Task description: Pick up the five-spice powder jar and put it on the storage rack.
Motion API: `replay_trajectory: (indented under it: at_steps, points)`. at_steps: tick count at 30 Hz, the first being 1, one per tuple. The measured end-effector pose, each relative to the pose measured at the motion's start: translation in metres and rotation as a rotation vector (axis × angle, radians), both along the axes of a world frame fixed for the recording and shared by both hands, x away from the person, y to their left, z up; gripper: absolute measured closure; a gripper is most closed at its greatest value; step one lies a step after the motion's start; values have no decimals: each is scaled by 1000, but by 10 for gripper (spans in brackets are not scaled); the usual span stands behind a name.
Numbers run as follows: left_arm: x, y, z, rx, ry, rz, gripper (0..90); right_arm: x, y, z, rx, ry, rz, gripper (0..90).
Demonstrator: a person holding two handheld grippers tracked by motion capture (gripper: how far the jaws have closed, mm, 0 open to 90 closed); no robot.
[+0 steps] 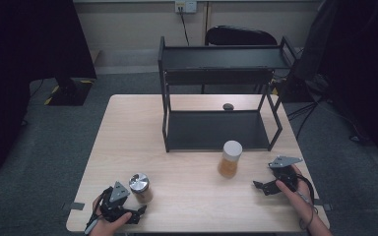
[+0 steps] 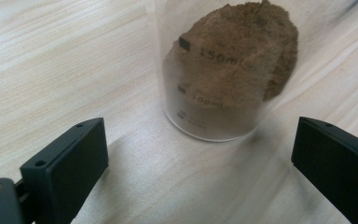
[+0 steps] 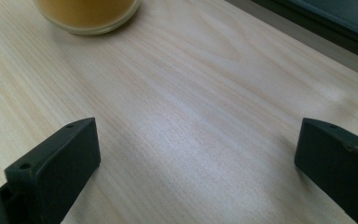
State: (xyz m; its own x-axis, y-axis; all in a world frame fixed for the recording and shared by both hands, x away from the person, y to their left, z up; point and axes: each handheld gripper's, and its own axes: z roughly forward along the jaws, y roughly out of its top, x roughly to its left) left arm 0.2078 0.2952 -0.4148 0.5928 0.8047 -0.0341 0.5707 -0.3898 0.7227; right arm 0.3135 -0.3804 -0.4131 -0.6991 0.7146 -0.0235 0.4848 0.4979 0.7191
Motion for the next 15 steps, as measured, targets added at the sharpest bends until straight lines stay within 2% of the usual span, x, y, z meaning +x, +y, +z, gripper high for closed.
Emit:
replay_trajectory:
  at_steps: [15]
  points:
    - [0,4,4,-42,-15,-5,31,0,0,0,1,-2,1,0]
